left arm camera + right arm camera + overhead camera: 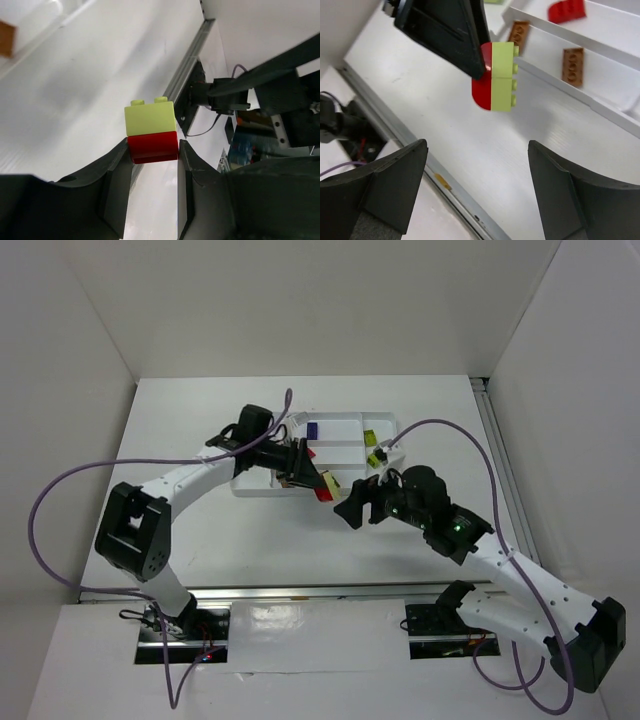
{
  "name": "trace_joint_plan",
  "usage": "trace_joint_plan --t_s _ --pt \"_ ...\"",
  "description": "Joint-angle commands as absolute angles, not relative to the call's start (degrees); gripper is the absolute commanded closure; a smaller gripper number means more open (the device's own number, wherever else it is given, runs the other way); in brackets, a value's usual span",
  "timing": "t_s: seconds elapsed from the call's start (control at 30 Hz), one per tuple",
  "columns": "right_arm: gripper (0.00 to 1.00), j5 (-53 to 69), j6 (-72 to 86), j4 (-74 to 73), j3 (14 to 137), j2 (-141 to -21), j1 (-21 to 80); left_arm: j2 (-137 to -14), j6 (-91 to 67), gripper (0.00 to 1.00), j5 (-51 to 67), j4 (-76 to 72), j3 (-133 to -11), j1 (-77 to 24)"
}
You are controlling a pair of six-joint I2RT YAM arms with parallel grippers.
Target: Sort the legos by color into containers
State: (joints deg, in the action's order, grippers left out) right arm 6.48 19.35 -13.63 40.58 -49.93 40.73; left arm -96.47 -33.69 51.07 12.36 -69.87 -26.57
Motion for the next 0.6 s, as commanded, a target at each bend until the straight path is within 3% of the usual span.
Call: trace_joint_plan --t_s 0.0,0.27,0.53,0.57 --pt "0.13 14.0 19.7 -8.1 44.6 -50.1 40.6 -89.7 -27.4 1.00 54.1 14.1 -68.8 -23.4" --pt "0.11 41.9 32.5 17.7 44.0 -60.4 30.3 -85.3 -22.5 1.00 57.1 18.1 -69.3 -15.8" --pt "0.09 49.7 35.6 27.5 48.8 -70.7 26.3 -80.3 -19.0 1.00 62.6 20.5 -68.8 -10.8" --pt "0.05 50.6 35.6 28.0 48.8 -71.9 26.3 -79.6 -19.0 1.00 62.6 20.5 -68.3 -10.8"
